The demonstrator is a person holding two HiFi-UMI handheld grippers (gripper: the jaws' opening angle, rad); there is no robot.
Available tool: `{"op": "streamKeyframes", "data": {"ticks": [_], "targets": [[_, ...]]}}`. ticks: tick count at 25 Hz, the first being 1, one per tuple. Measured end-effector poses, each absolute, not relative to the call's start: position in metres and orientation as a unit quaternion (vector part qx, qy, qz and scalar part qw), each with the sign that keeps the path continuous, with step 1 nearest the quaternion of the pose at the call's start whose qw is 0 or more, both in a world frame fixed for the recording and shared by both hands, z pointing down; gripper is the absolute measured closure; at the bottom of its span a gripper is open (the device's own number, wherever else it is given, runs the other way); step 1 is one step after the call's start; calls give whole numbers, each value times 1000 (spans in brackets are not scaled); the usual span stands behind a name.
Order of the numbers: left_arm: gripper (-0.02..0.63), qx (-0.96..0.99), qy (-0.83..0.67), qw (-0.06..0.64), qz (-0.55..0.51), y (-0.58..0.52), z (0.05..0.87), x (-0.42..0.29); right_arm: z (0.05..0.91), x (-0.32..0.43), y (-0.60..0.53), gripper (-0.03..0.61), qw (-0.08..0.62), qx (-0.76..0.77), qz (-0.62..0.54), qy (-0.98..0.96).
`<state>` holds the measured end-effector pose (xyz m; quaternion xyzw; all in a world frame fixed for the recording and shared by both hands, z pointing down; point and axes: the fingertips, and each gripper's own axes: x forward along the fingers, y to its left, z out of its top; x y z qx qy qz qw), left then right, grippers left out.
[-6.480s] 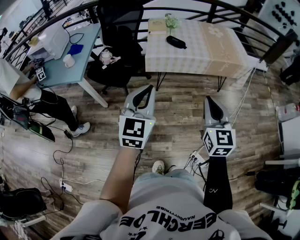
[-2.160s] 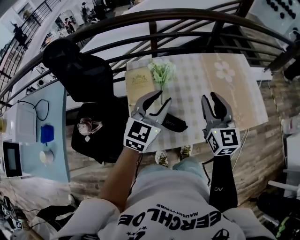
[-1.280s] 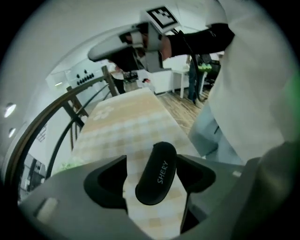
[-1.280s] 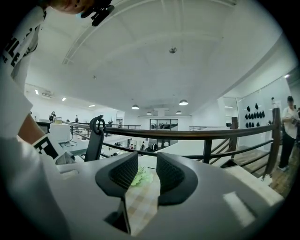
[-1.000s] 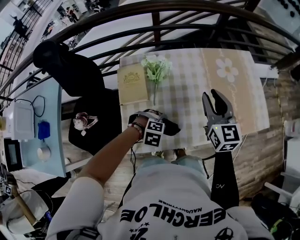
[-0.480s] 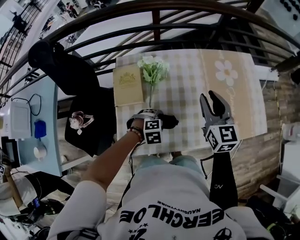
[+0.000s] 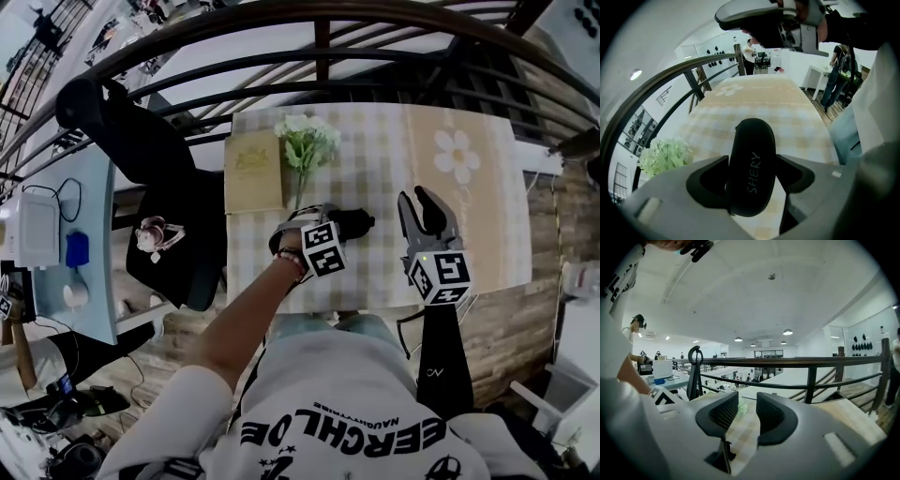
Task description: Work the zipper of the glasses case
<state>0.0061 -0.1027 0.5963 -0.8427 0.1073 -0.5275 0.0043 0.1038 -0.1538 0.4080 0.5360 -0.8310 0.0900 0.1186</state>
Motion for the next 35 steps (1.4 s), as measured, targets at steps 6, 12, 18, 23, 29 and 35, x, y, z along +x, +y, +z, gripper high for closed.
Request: {"op": "streamKeyframes", "data": {"ticks": [6, 12, 18, 23, 29, 35], "targets": [[275, -843, 109, 6, -526, -104, 614, 15, 420, 116, -166, 430, 127, 529, 98, -833], [273, -857, 145, -15, -495, -102, 585, 9, 439, 133, -177, 430, 140, 519, 117, -835], [305, -874, 209, -64, -434, -108, 554, 4, 481, 130, -181, 430, 189, 467, 143, -852], [425, -856, 219, -104, -456, -107, 582, -2, 527, 119, -181, 430, 273, 387, 144, -869], [442, -859, 222, -139, -440, -103, 590, -1, 568, 84, -162, 430, 383, 187, 93, -900], [442, -853, 226, -155, -443, -105, 590, 0, 605, 69, -145, 440, 485, -2, -32, -874]]}}
